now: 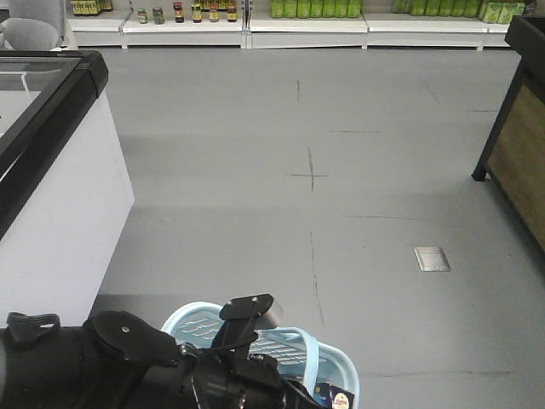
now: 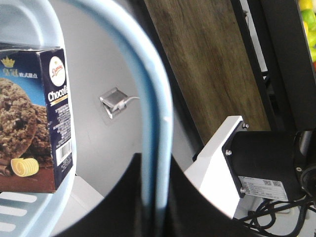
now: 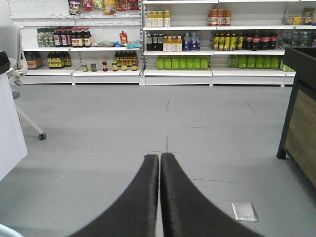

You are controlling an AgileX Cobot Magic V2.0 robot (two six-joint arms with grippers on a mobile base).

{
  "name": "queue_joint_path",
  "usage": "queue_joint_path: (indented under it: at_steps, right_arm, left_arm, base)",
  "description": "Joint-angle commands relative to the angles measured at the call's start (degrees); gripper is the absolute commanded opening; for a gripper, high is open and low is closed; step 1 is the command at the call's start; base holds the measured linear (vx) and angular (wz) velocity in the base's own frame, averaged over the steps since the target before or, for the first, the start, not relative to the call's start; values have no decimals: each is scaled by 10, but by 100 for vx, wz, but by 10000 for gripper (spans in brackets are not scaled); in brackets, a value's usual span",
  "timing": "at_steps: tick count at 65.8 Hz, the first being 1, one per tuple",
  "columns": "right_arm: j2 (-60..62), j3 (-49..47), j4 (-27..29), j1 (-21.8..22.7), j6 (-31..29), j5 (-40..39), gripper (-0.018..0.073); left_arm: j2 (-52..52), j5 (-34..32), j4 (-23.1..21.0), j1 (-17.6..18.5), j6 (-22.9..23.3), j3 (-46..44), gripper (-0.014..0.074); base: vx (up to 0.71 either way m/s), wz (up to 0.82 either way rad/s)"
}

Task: Left arm holds basket, right arm returns cookies
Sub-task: 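Drive forward toward the drink shelves holding the basket in the left gripper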

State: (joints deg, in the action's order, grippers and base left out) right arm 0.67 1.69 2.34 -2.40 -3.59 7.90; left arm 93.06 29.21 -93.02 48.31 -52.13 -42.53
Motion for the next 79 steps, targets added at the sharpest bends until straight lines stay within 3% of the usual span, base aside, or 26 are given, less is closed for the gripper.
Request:
queue_joint_path:
  at_steps: [1, 79]
  right_arm:
    - [5, -1, 0, 0, 2, -43, -8]
    - [5, -1, 0, 0, 2, -41, -8]
  left_arm:
    - [-26, 19, -19, 3, -2, -15, -7]
    - [-26, 13, -19, 3, -2, -15, -7]
  base:
    - [37, 6]
    - [38, -1]
